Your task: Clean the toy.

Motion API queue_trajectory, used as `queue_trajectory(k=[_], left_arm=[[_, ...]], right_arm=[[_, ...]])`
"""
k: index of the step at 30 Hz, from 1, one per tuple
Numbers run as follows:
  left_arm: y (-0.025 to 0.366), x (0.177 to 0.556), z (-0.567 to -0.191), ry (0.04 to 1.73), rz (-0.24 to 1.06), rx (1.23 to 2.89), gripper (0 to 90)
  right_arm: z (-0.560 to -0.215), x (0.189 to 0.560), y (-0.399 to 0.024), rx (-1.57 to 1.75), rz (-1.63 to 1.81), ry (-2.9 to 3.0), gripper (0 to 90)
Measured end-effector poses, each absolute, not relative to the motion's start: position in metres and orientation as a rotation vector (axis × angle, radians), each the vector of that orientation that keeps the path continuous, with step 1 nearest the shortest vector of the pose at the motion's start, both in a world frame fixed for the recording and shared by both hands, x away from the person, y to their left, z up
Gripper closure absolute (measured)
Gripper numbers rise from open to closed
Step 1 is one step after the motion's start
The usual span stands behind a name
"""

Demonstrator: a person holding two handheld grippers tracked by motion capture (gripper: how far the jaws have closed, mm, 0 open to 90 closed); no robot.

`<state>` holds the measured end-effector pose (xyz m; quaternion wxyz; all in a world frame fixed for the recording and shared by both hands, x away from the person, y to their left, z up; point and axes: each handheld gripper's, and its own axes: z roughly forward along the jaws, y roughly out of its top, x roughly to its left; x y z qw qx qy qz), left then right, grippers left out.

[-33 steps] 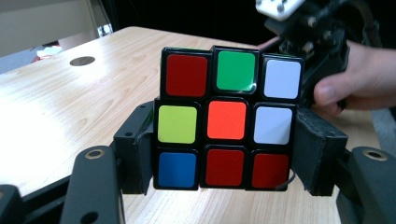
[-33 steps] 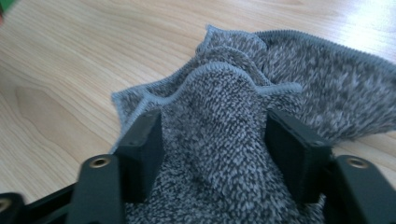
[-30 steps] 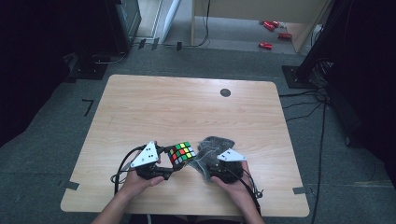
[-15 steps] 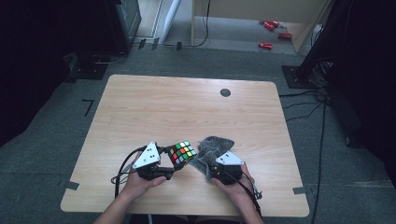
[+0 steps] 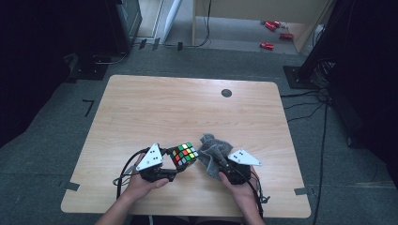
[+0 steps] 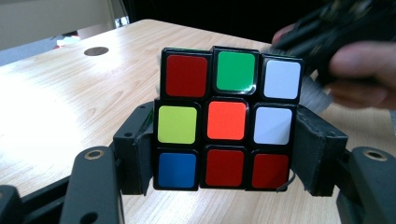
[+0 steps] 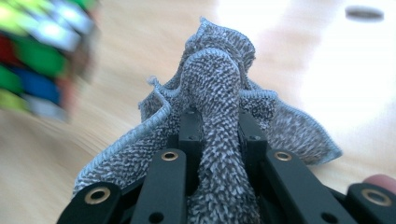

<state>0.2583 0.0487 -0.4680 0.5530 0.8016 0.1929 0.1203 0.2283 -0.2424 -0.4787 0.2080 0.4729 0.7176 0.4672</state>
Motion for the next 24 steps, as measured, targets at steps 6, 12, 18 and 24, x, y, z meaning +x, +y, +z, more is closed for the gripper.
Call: queue_trajectory(k=[6,12,18,24], left_arm=[[0.043,0.255,-0.469,0.415,0.271,1.920,33.7],[0.030,0.244,-0.470,0.346,0.300,1.960,33.7],[0.031,0.240,-0.465,0.311,0.306,1.939,33.8],[0.037,0.243,-0.463,0.322,0.286,1.907,33.9]], right_arm=[[-0.443,0.210,-0.232,1.184,1.495,1.950,76.5],[-0.424,0.194,-0.213,1.061,1.659,1.978,76.0],[-0.434,0.197,-0.211,1.072,1.666,2.007,75.5],[-0.447,0.211,-0.227,1.189,1.570,1.996,74.8]])
